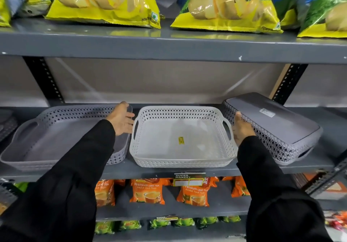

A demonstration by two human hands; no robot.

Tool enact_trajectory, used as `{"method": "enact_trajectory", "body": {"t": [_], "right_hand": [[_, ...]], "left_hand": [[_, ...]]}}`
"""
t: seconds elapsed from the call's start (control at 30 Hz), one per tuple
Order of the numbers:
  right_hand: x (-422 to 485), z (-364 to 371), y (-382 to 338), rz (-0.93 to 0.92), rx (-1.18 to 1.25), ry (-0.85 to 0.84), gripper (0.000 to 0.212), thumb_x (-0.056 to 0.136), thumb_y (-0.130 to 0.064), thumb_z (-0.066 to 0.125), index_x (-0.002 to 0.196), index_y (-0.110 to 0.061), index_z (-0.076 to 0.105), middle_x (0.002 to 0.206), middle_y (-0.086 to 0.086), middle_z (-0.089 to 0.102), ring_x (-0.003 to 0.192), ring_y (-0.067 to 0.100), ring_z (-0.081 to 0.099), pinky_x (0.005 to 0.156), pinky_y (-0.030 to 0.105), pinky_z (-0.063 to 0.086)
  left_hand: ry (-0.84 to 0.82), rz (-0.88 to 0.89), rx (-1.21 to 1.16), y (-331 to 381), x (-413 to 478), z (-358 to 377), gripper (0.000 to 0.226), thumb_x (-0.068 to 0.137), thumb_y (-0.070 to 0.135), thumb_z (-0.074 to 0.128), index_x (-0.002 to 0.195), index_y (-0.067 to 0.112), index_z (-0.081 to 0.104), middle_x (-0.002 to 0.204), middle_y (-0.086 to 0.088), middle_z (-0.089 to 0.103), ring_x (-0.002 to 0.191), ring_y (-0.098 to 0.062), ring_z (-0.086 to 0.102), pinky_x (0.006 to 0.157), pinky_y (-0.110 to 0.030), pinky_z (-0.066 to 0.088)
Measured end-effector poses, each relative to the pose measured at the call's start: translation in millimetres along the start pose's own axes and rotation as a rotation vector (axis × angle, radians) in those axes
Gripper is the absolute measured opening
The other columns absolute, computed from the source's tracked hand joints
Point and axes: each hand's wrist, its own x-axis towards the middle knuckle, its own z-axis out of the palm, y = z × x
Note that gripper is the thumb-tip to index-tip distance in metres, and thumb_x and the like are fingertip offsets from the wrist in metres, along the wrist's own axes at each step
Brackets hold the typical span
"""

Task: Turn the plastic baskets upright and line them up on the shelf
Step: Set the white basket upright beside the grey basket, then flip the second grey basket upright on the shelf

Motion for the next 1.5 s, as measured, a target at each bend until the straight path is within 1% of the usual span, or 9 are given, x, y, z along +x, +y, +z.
{"method": "enact_trajectory", "body": {"t": [0.1, 0.27, 0.47, 0.7, 0.83, 1.07, 1.17, 1.3, 1.5], "right_hand": [[-3.6, 0.1, -3.5, 0.016, 0.067, -0.059, 0.154, 0.024, -0.102, 0.01, 0.138, -0.004, 0.041, 0.132, 0.016, 0.054, 0.12, 0.032, 0.052, 0.108, 0.05, 0.037], [-36.3, -8.7, -21.4, 0.137, 0.375, -0.222, 0.093, 0.086, -0.07, 0.017, 0.146, 0.001, 0.025, 0.144, 0.022, 0.043, 0.131, 0.035, 0.044, 0.105, 0.042, 0.036], [-29.7, -34.7, -4.6, 0.197, 0.539, -0.207, 0.081, 0.091, -0.063, 0.023, 0.141, -0.001, 0.036, 0.145, 0.018, 0.042, 0.133, 0.034, 0.04, 0.11, 0.046, 0.031], [-13.8, -74.6, 22.5, 0.036, 0.502, 0.341, 0.04, 0.096, -0.035, 0.037, 0.072, -0.015, 0.062, 0.104, 0.018, 0.069, 0.086, 0.027, 0.063, 0.083, 0.038, 0.05], [1.2, -109.3, 46.1, 0.147, 0.334, 0.642, 0.042, 0.095, -0.028, 0.035, 0.11, -0.004, 0.066, 0.121, 0.024, 0.061, 0.12, 0.039, 0.046, 0.098, 0.037, 0.037], [54.1, -161.9, 81.5, 0.388, 0.541, 0.521, 0.056, 0.089, -0.033, 0.039, 0.126, 0.008, 0.052, 0.132, 0.023, 0.056, 0.11, 0.035, 0.057, 0.09, 0.037, 0.042], [77.5, -177.1, 82.4, 0.429, 0.555, 0.498, 0.056, 0.096, -0.032, 0.032, 0.131, 0.009, 0.047, 0.135, 0.018, 0.053, 0.121, 0.036, 0.052, 0.1, 0.04, 0.041], [97.1, -187.2, 82.1, 0.459, 0.537, 0.455, 0.056, 0.099, -0.031, 0.027, 0.133, 0.01, 0.046, 0.112, 0.013, 0.051, 0.102, 0.026, 0.05, 0.088, 0.031, 0.037], [112.1, -194.9, 73.1, 0.444, 0.639, 0.423, 0.053, 0.1, -0.031, 0.029, 0.138, 0.005, 0.04, 0.142, 0.016, 0.046, 0.13, 0.033, 0.045, 0.107, 0.04, 0.035]], "left_hand": [[0.039, 0.029, -0.012, -6.2, -3.6, 4.8, 0.057, 0.098, 0.04, 0.03, 0.135, -0.002, 0.041, 0.136, -0.027, 0.046, 0.124, -0.041, 0.049, 0.105, -0.046, 0.039], [0.182, 0.168, 0.024, -20.6, -8.5, 18.4, 0.033, 0.098, 0.028, 0.037, 0.121, 0.007, 0.05, 0.109, -0.021, 0.058, 0.078, -0.026, 0.052, 0.069, -0.031, 0.039], [0.626, 0.483, 0.386, -45.2, -25.4, 73.3, 0.03, 0.09, 0.013, 0.05, 0.114, -0.003, 0.057, 0.125, -0.025, 0.054, 0.114, -0.038, 0.055, 0.095, -0.04, 0.046], [0.323, 0.664, 0.434, -15.2, -14.0, 172.8, 0.034, 0.094, 0.013, 0.048, 0.125, 0.002, 0.054, 0.137, -0.014, 0.051, 0.116, -0.031, 0.056, 0.087, -0.028, 0.043], [0.143, 0.586, 0.389, 1.5, 6.5, 240.7, 0.042, 0.091, 0.018, 0.048, 0.133, 0.009, 0.046, 0.138, -0.01, 0.049, 0.121, -0.032, 0.054, 0.094, -0.032, 0.046], [-0.055, 0.521, 0.462, 16.2, 62.9, 332.3, 0.042, 0.085, 0.034, 0.056, 0.117, 0.007, 0.06, 0.126, -0.013, 0.061, 0.117, -0.03, 0.056, 0.099, -0.033, 0.042], [-0.162, 0.51, 0.421, 18.1, 117.3, 359.8, 0.045, 0.068, 0.058, 0.052, 0.079, 0.015, 0.059, 0.081, -0.009, 0.056, 0.085, -0.018, 0.051, 0.075, -0.028, 0.035], [-0.175, 0.394, 0.39, 29.7, 115.4, 379.1, 0.059, 0.095, 0.054, 0.033, 0.124, 0.009, 0.056, 0.113, -0.015, 0.054, 0.107, -0.019, 0.05, 0.088, -0.031, 0.034], [-0.237, 0.184, 0.454, 33.3, 135.1, 382.6, 0.091, 0.085, 0.076, 0.019, 0.151, 0.013, 0.025, 0.159, -0.013, 0.024, 0.147, -0.028, 0.025, 0.121, -0.039, 0.016]]}}
